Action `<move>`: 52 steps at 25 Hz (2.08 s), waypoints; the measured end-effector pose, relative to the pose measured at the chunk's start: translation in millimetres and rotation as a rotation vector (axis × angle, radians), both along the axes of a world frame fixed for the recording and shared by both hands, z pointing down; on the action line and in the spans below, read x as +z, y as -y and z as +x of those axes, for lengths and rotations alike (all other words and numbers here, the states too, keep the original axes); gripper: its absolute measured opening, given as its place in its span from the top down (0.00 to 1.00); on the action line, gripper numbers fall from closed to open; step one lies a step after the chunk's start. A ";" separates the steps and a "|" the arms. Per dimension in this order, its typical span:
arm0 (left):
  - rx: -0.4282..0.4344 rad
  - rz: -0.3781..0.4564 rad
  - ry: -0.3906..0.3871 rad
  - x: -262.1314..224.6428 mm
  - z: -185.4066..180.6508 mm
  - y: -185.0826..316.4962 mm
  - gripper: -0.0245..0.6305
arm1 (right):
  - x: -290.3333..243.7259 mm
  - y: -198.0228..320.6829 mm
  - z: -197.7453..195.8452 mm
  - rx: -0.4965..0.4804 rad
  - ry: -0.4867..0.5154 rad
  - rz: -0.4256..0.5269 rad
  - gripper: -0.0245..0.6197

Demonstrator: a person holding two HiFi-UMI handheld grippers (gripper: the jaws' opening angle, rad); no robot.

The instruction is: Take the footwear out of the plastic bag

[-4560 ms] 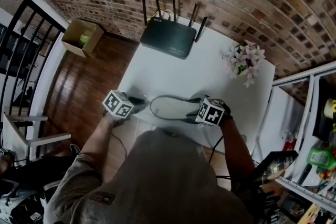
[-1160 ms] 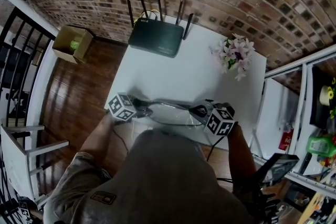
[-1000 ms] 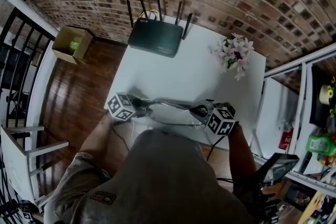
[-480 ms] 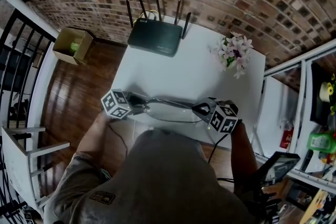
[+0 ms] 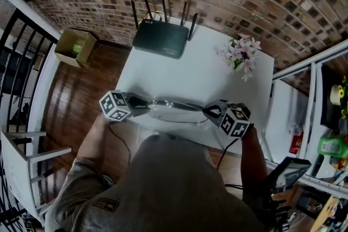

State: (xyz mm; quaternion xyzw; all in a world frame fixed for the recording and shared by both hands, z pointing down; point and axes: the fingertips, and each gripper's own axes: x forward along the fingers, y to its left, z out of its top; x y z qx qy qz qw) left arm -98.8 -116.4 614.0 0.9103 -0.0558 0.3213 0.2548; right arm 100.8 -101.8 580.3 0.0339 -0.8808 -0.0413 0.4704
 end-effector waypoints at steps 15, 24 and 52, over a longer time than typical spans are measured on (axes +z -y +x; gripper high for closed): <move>0.009 0.054 0.024 -1.0 0.9 -1.3 0.82 | -9.5 5.8 -47.6 -0.054 -0.018 -0.050 0.56; 0.012 0.077 0.017 -0.7 3.3 -3.0 0.82 | -1.7 0.2 -46.5 -0.103 -0.048 -0.040 0.90; 0.046 0.158 -0.055 -43.4 9.8 12.0 0.83 | -22.2 5.7 -11.5 -0.036 -0.168 -0.005 0.94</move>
